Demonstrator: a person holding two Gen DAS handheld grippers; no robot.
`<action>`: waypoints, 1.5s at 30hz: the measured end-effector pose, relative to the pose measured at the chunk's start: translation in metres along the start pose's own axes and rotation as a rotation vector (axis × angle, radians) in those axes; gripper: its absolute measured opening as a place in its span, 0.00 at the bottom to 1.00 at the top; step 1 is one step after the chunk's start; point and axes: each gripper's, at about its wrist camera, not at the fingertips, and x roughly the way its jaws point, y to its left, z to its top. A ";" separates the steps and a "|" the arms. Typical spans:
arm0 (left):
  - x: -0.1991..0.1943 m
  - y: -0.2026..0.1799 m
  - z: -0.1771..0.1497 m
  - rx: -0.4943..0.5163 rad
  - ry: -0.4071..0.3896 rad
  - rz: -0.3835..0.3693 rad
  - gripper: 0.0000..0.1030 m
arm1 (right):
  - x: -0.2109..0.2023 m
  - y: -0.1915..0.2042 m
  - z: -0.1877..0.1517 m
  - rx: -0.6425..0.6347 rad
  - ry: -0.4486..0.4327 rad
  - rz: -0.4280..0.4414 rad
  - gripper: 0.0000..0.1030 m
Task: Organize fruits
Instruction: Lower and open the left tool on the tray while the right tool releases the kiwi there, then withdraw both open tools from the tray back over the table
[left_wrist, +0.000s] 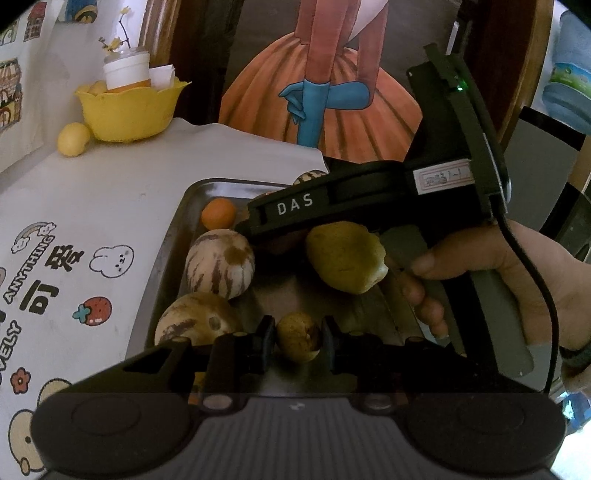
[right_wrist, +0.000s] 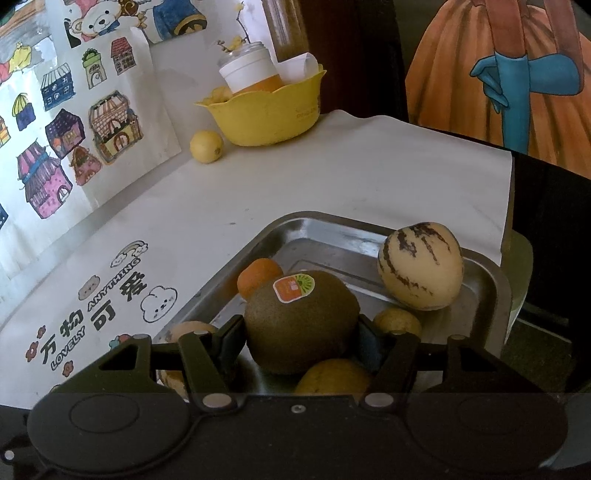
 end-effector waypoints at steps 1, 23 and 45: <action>0.000 0.001 0.000 -0.004 0.002 -0.001 0.29 | -0.001 0.000 0.000 0.001 -0.001 0.001 0.64; -0.028 -0.007 0.001 -0.001 -0.052 -0.006 0.63 | -0.037 0.009 -0.001 -0.007 -0.040 0.030 0.75; -0.106 0.015 -0.016 -0.099 -0.183 0.099 0.99 | -0.092 0.035 -0.010 0.006 -0.128 0.043 0.94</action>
